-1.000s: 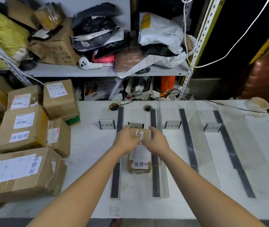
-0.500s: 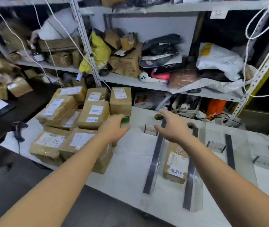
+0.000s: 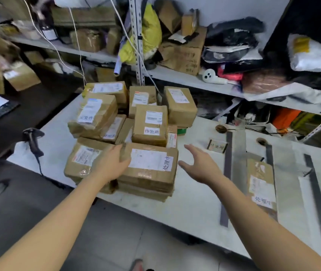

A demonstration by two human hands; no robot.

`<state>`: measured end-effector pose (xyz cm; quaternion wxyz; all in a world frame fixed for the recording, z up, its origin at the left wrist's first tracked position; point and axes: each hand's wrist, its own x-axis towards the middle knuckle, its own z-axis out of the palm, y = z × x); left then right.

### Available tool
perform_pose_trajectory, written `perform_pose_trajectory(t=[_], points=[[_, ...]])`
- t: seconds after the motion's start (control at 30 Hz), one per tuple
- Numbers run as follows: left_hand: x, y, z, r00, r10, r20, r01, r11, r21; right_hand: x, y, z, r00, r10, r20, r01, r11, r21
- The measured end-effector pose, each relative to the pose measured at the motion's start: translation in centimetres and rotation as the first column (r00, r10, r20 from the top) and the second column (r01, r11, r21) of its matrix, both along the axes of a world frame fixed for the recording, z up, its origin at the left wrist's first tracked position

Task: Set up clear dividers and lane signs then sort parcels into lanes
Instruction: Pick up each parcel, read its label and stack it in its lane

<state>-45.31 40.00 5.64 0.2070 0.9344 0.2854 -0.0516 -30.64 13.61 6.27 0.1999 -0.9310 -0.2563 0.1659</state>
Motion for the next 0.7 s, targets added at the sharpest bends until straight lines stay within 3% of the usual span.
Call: perform_pose_trajectory(t=[0.2,0.4,0.57,0.7], points=[[-0.7,1.5,-3.2,0.998,0.051,0.04,-0.037,0.957,-0.286,-2.5,2.9,-2.6,0.965,-0.165,-0.204,0.187,0.978,0.094],[-0.6,0.6,-4.2,0.981,0.127,0.149,-0.048,0.893,-0.447,-2.9,3.1,-2.6,0.841,-0.279,-0.463,0.422,0.874,0.24],[-0.3,-0.7,-4.1,0.956,0.197,0.219,-0.052,0.843,-0.535,-2.3,3.3,-2.2,0.807,-0.279,-0.521,0.439,0.873,0.213],[-0.1,-1.2,-2.9,0.939,0.273,0.211,-0.061,0.733,-0.677,-2.3,2.6,-1.7,0.837,-0.276,-0.472,0.425,0.872,0.244]])
